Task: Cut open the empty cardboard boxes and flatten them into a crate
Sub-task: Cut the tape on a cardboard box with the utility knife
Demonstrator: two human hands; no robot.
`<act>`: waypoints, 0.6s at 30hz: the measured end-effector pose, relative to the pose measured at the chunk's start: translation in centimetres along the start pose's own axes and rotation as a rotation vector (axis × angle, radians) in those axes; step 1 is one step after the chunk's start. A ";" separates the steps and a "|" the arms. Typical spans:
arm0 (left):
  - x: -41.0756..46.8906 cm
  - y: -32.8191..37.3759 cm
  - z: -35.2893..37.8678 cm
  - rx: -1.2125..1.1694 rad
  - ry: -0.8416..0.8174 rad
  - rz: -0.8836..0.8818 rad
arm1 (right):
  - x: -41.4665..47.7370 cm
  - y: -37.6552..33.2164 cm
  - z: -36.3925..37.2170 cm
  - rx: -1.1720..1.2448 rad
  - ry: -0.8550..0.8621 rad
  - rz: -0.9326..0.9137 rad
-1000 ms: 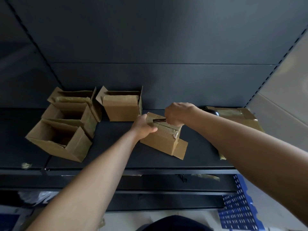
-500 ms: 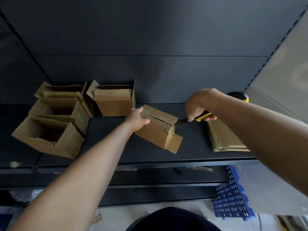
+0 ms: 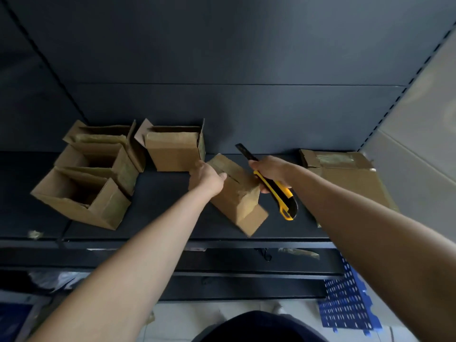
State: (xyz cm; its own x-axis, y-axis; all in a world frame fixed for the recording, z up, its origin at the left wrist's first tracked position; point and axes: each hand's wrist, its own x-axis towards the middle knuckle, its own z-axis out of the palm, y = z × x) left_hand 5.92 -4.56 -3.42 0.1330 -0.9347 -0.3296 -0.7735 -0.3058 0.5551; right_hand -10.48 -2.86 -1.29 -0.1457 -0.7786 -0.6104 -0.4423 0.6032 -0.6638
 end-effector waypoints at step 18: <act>0.6 -2.3 -0.8 0.399 -0.024 0.379 | 0.0 -2.5 -4.5 -1.034 -0.020 -0.361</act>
State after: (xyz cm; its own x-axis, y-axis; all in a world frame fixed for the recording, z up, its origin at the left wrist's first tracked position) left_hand 8.25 -4.56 -4.27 -0.2113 -0.9602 -0.1828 -0.9399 0.1483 0.3076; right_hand -13.38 -5.21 2.33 0.1523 -0.8715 -0.4661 -0.9864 -0.1043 -0.1273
